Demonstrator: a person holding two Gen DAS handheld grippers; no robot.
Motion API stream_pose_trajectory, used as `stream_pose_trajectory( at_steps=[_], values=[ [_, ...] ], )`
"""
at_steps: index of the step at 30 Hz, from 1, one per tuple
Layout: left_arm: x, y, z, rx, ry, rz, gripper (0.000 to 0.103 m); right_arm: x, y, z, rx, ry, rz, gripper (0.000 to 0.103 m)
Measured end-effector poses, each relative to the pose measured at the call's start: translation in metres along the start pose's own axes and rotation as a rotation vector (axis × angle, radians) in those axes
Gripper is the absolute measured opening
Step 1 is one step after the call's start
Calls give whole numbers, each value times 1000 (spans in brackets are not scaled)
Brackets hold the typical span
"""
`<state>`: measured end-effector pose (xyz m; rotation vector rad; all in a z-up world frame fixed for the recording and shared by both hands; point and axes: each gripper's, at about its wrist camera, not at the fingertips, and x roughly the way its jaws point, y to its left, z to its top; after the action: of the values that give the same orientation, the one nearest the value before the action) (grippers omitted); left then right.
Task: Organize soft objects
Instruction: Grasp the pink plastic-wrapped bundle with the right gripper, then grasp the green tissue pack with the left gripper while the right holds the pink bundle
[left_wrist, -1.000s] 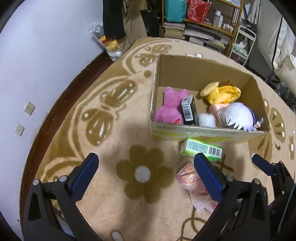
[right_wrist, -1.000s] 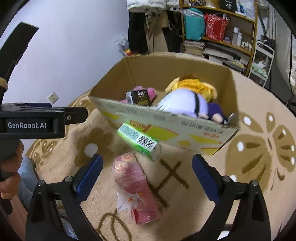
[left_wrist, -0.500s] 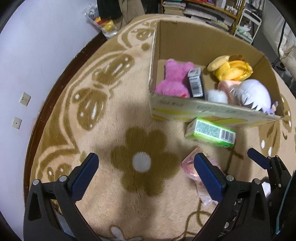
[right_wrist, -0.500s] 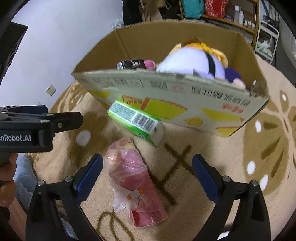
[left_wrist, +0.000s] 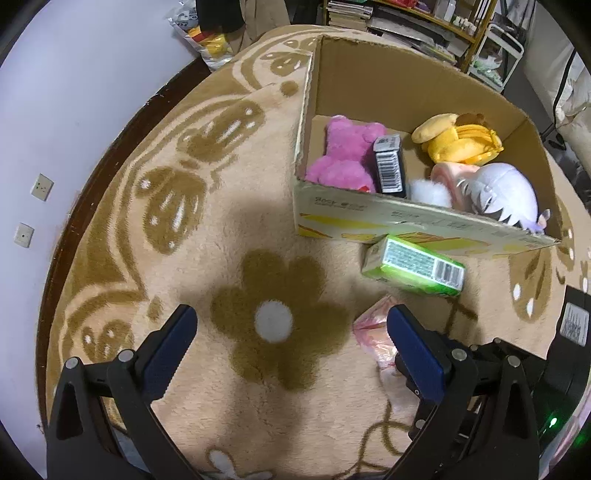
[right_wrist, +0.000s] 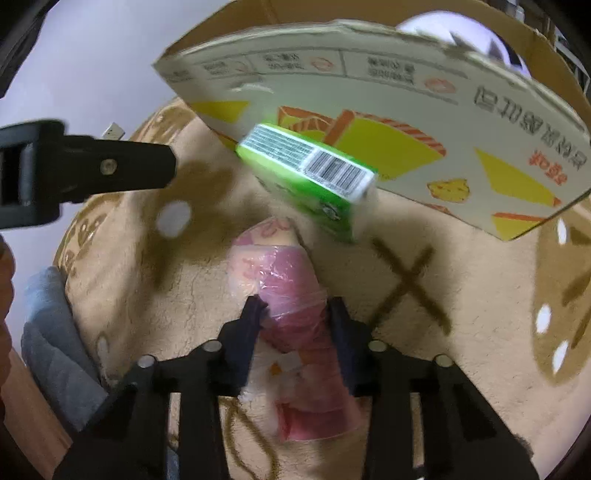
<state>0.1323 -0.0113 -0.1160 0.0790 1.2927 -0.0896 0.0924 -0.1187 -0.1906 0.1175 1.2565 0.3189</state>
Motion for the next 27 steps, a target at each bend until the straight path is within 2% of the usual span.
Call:
stream_pose_trajectory(
  at_steps=[2,5,7,13,18,27],
  values=[
    [-2,-2,0,-3,-15,-24,102,-3,3,-1,-19,-4,-13,24],
    [-6,-5,1,1,-39,-68,102,-13,-1,-1,0,-22,14,15],
    [-9,-10,1,16,-60,-92,102,-21,-4,-4,20,-35,24,14],
    [-10,-23,3,42,-82,-160,102,-35,-16,-3,36,-43,-29,13],
    [0,-30,7,44,-69,-173,102,-45,-26,-6,67,-30,-87,13],
    [19,-42,12,52,-41,-196,102,-54,-52,-11,167,-33,-131,13]
  ],
)
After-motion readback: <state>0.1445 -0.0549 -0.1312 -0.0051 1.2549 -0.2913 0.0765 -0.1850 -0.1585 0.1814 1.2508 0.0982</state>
